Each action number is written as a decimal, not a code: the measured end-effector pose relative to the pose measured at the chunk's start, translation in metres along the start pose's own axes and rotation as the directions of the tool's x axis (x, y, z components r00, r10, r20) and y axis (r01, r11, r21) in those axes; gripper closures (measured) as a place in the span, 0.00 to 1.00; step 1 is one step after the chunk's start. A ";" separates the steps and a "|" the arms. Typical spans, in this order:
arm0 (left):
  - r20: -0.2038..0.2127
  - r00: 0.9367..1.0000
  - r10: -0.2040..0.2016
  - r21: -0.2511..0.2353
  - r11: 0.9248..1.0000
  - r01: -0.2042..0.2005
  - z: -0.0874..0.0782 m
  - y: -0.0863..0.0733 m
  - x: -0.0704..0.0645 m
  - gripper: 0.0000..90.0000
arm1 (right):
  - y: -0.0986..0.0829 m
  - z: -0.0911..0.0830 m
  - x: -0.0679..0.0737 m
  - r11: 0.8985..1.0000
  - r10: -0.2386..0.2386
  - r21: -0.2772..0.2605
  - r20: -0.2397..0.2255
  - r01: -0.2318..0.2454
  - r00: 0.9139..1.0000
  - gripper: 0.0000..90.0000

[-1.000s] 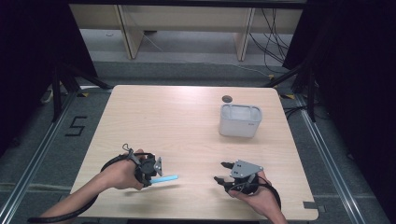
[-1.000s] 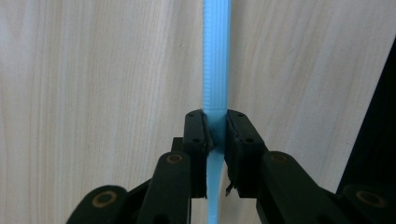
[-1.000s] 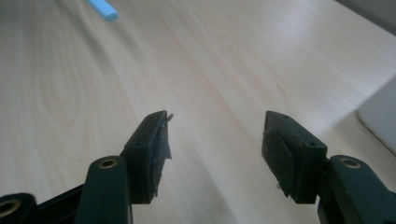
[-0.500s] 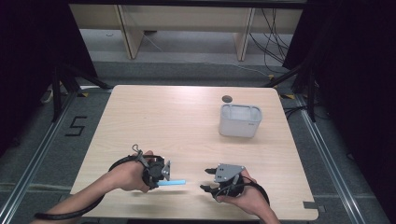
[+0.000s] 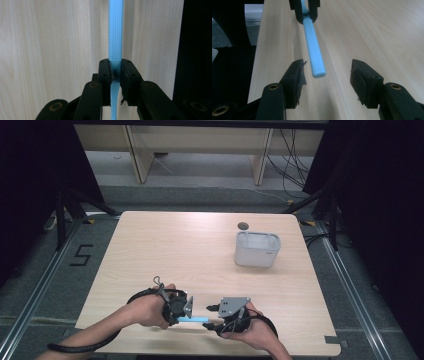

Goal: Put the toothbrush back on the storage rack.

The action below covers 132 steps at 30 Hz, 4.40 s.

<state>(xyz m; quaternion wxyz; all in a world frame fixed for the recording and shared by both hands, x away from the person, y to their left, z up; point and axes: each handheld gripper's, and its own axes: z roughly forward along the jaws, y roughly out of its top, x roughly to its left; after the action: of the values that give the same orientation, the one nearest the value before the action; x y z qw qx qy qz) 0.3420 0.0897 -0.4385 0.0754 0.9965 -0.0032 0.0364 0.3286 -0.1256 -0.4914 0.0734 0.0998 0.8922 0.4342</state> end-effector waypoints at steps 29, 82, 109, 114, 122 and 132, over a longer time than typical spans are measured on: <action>0.001 0.999 0.049 -0.002 0.999 -0.049 -0.001 0.015 -0.003 0.87 | 0.004 0.017 0.002 0.997 -0.076 0.004 -0.112 0.077 0.991 0.86; 0.283 0.706 -0.650 -0.811 0.230 0.537 0.014 -0.050 0.026 0.37 | -0.002 -0.027 -0.022 0.922 0.222 -0.386 0.486 -0.019 0.845 0.88; 0.419 0.671 -0.611 -0.835 0.030 0.549 0.002 -0.023 0.051 0.45 | 0.007 -0.019 -0.017 0.911 0.217 -0.413 0.482 0.002 0.849 0.88; 0.445 0.664 -0.601 -0.828 0.006 0.561 0.001 -0.019 0.053 0.47 | 0.009 -0.019 -0.015 0.912 0.218 -0.411 0.481 -0.001 0.849 0.88; 0.472 0.665 -0.578 -0.826 -0.027 0.563 0.000 -0.017 0.057 0.52 | 0.010 -0.016 -0.014 0.908 0.223 -0.418 0.482 -0.001 0.847 0.88; 0.460 0.684 -0.566 -0.842 -0.034 0.538 -0.001 -0.017 0.058 0.72 | 0.010 -0.014 -0.014 0.910 0.214 -0.414 0.497 0.013 0.841 0.88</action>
<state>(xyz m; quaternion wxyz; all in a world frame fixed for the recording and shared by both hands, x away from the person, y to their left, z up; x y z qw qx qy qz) 0.4003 0.1065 -0.4358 0.6642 0.6481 0.3726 0.0051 0.3404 -0.1338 -0.4738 0.3131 0.2467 0.7215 0.5662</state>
